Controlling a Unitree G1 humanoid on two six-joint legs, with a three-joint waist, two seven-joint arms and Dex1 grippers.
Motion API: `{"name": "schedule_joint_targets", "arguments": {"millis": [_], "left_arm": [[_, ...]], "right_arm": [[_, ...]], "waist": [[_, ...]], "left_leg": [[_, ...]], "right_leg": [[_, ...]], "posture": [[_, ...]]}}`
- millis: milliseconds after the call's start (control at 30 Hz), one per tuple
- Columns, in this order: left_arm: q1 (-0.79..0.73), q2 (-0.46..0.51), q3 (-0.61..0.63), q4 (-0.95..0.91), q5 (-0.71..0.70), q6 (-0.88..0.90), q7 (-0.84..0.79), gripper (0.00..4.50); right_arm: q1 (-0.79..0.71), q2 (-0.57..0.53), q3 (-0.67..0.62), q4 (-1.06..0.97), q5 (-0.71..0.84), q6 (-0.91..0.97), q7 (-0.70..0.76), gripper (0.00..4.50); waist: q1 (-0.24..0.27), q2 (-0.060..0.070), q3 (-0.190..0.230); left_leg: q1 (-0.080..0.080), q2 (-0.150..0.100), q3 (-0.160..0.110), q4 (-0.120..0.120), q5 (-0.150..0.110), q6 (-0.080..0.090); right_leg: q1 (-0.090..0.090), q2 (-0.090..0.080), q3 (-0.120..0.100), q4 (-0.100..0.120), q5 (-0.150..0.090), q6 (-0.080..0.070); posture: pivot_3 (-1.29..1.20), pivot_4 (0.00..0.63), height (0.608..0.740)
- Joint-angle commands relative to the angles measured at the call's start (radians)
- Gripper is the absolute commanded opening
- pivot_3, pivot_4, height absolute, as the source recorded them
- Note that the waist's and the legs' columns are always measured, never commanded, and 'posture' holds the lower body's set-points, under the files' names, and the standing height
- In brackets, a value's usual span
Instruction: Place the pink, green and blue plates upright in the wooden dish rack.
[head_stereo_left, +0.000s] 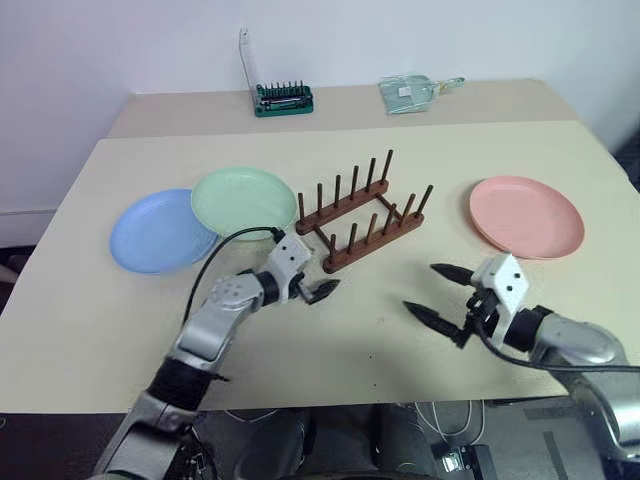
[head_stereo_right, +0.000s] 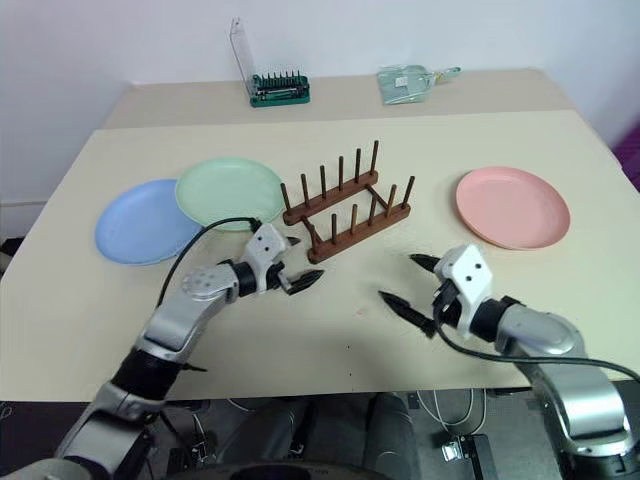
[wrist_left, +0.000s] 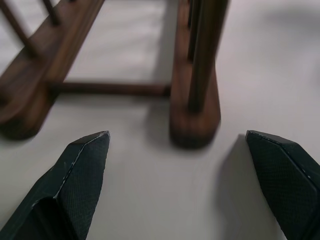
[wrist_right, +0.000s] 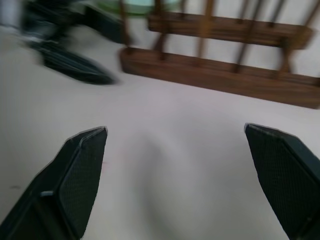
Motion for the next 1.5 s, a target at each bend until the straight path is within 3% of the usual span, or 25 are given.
{"name": "schedule_joint_targets", "arguments": {"millis": [33, 100, 267, 300, 600, 833, 1067, 1167, 1233, 1333, 1433, 1467, 1500], "left_arm": [[0.008, -0.016, -0.040, 0.064, 0.024, -0.013, -0.022, 4.24], [0.010, -0.023, -0.046, 0.071, 0.024, -0.028, -0.035, 3.64], [0.011, -0.014, -0.053, 0.073, 0.034, -0.056, -0.067, 1.02], [0.003, -0.012, -0.056, 0.079, 0.034, -0.065, -0.083, 0.74], [-0.083, 0.015, -0.105, 0.154, 0.027, -0.215, -0.307, 0.76], [-0.190, -0.003, -0.132, 0.348, 0.072, -0.347, -0.402, 0.76], [-0.210, -0.014, -0.094, 0.404, 0.085, -0.333, -0.365, 4.33], [-0.182, 0.023, -0.075, 0.342, 0.075, -0.272, -0.367, 4.43], [-0.128, 0.073, -0.049, 0.238, 0.044, -0.197, -0.383, 4.50], [-0.046, 0.130, -0.023, 0.089, 0.010, -0.119, -0.379, 3.67], [0.019, 0.181, -0.042, -0.046, -0.023, -0.022, -0.409, 2.11], [0.033, 0.199, -0.061, -0.085, -0.018, 0.004, -0.418, 1.68], [0.037, 0.206, -0.076, -0.110, -0.009, 0.027, -0.411, 1.08]], "right_arm": [[0.001, 0.019, -0.002, -0.060, 0.007, 0.015, -0.044, 4.50], [0.004, 0.023, 0.008, -0.074, 0.006, 0.020, -0.056, 4.50], [0.010, 0.017, -0.004, -0.079, 0.009, 0.030, -0.064, 4.50], [0.010, 0.009, -0.015, -0.071, 0.008, 0.028, -0.059, 4.50], [0.097, -0.071, -0.125, -0.053, 0.047, 0.050, 0.026, 4.50], [0.107, -0.060, -0.122, -0.046, 0.026, 0.026, 0.015, 4.50], [0.125, -0.057, -0.140, -0.058, 0.017, 0.034, -0.011, 4.50], [0.135, -0.070, -0.156, -0.055, 0.018, 0.057, -0.021, 4.50], [0.144, -0.087, -0.157, -0.038, -0.011, 0.063, -0.030, 3.66], [0.154, -0.090, -0.163, -0.035, -0.012, 0.067, -0.026, 2.21], [0.158, -0.095, -0.154, -0.031, -0.026, 0.064, -0.027, 0.56], [0.158, -0.098, -0.148, -0.025, -0.040, 0.061, -0.031, 0.12], [0.154, -0.101, -0.140, -0.016, -0.057, 0.056, -0.035, 0.00]], "waist": [[-0.001, 0.000, 0.000], [-0.001, 0.000, 0.000], [-0.001, 0.000, 0.000], [-0.002, 0.000, 0.000], [0.002, 0.000, 0.000], [-0.001, 0.000, 0.000], [-0.001, 0.000, 0.000], [-0.003, 0.000, 0.000], [-0.010, 0.000, 0.000], [-0.027, 0.000, -0.001], [-0.027, 0.000, -0.001], [-0.027, 0.001, -0.001], [-0.026, 0.001, -0.001]], "left_leg": [[0.000, 0.000, 0.000, 0.000, 0.001, -0.001], [0.000, 0.000, 0.000, 0.000, 0.001, -0.001], [0.000, 0.000, 0.000, 0.000, 0.001, -0.001], [0.000, 0.000, 0.000, 0.000, 0.001, -0.001], [-0.001, 0.000, 0.000, 0.000, 0.000, 0.000], [-0.001, 0.000, 0.000, -0.001, 0.000, 0.001], [0.000, 0.000, 0.000, 0.000, -0.002, 0.004], [0.000, 0.000, 0.000, -0.001, -0.002, 0.005], [0.000, 0.000, 0.000, -0.001, -0.003, 0.005], [0.000, 0.001, 0.001, -0.003, -0.003, 0.005], [0.000, 0.001, 0.001, -0.002, -0.002, 0.004], [0.000, 0.001, 0.001, -0.002, -0.002, 0.004], [0.000, 0.001, 0.001, -0.001, -0.002, 0.004]], "right_leg": [[0.000, 0.000, 0.000, 0.000, 0.000, 0.000], [0.000, 0.000, 0.000, 0.000, 0.000, 0.000], [0.000, 0.000, 0.000, 0.000, 0.000, 0.000], [0.000, 0.000, 0.000, 0.000, 0.000, 0.000], [0.000, 0.000, 0.000, -0.001, 0.000, 0.000], [0.001, 0.001, 0.000, -0.007, 0.002, 0.003], [0.005, 0.001, 0.000, -0.014, 0.004, 0.006], [0.005, 0.001, 0.000, -0.014, 0.004, 0.006], [0.005, 0.001, 0.000, -0.014, 0.004, 0.006], [0.004, 0.002, 0.000, -0.013, 0.004, 0.005], [0.004, 0.002, 0.000, -0.013, 0.004, 0.005], [0.004, 0.002, 0.000, -0.013, 0.004, 0.005], [0.005, 0.002, 0.000, -0.013, 0.004, 0.005]], "posture": [[0.00, 0.150, 0.738], [0.00, 0.150, 0.738], [0.00, 0.150, 0.738], [0.00, 0.150, 0.738], [0.00, 0.150, 0.738], [0.00, 0.150, 0.738], [0.00, 0.150, 0.738], [0.00, 0.150, 0.738], [0.00, 0.150, 0.738], [0.00, 0.150, 0.738], [0.00, 0.150, 0.738], [0.00, 0.150, 0.738], [0.00, 0.150, 0.738]]}}
